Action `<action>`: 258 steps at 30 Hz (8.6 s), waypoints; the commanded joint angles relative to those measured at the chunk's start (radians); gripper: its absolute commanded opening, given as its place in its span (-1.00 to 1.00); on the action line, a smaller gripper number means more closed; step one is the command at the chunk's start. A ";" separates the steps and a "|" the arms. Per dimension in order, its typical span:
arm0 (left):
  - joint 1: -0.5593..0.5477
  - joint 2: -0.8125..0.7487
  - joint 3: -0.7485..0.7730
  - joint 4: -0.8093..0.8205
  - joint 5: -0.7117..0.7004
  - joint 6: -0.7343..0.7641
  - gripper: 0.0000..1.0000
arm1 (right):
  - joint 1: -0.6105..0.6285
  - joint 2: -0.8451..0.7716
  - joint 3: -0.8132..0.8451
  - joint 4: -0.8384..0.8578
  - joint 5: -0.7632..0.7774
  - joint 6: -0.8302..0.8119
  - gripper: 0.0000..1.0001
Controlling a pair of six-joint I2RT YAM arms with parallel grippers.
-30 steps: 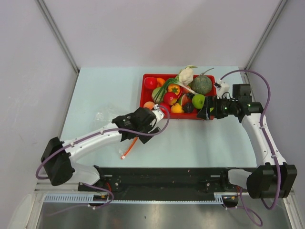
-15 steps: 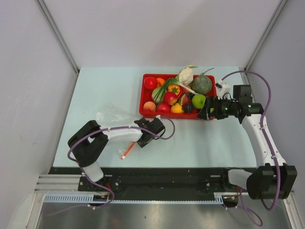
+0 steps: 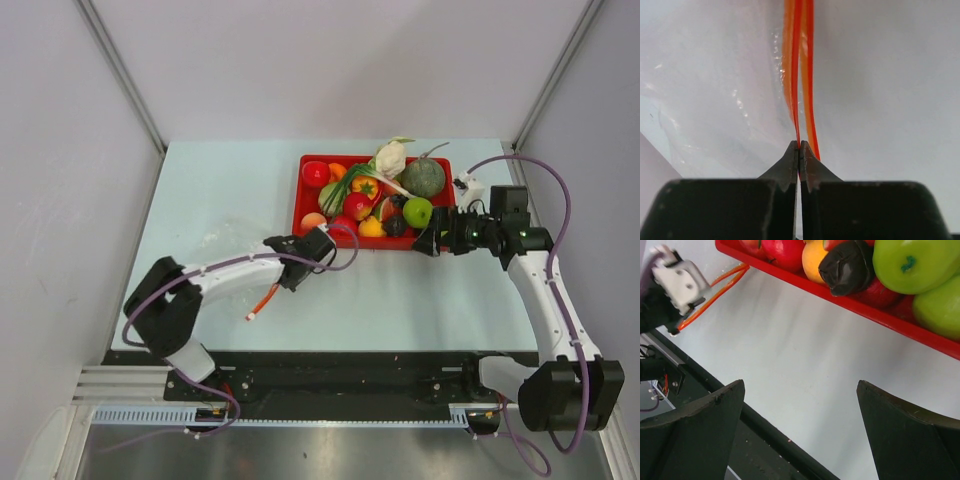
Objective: Place the food in the zip-top bag and seal the zipper
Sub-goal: Pick up the zipper food storage bag at the center of the board, then open the zipper of the food storage bag, then pick up the fake vegetable from the bin, then place the fake vegetable in the zipper food storage bag.
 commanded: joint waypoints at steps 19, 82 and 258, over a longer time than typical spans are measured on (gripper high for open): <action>0.318 -0.458 0.387 -0.219 0.711 -0.297 -1.00 | 0.486 0.088 0.193 0.553 0.047 0.500 0.99; 0.630 -0.577 0.397 -0.334 0.909 -0.268 -0.99 | 0.693 0.597 0.742 0.009 -0.155 -0.053 -1.00; 0.541 -0.570 0.200 -0.021 0.782 -0.374 -1.00 | 0.853 0.129 0.494 -0.319 0.569 -0.725 -1.00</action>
